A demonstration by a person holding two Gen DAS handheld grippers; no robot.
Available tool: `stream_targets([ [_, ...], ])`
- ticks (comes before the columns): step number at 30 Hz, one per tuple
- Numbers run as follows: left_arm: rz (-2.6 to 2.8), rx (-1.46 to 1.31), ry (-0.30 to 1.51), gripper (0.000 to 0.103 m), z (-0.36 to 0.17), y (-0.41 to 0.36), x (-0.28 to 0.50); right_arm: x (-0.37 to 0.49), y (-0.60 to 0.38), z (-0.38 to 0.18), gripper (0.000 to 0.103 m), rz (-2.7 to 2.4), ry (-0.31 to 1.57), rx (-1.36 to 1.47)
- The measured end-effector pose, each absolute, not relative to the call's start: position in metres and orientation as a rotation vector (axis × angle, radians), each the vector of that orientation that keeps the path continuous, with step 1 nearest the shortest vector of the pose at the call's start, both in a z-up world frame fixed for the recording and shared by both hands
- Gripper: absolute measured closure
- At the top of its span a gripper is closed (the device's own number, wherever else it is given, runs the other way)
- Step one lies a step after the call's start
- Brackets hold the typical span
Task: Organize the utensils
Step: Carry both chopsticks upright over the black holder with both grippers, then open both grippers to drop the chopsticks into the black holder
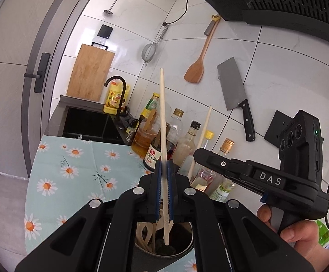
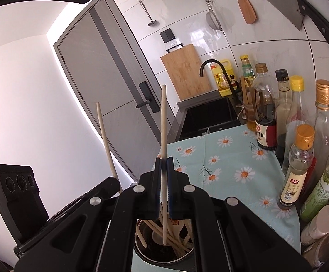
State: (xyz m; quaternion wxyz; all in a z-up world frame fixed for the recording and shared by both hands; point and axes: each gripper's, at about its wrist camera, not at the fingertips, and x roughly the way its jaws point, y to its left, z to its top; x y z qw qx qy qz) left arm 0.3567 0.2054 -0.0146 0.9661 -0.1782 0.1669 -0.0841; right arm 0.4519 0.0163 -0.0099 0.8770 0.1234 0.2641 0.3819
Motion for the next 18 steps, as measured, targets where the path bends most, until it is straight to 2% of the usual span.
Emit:
stream_targets([
  [2,-0.172,-0.371,0.348,0.098,-0.018,0.206,0.356,0.452,0.016,-0.012,0.094,0.799,0.574,0.257],
  [3,-0.176,-0.371,0.360,0.098,-0.019,0.206,0.356,0.453,0.017,-0.013,0.087,0.796,0.587,0.253],
  [11,-0.180,-0.377,0.370,0.097,-0.016,0.206,0.346,0.450,0.005,-0.015,0.085,0.780,0.631,0.301],
  [18,-0.169,-0.366,0.363,0.097,-0.006,0.207,0.330,0.436,-0.004,-0.006,0.072,0.787,0.632,0.310],
])
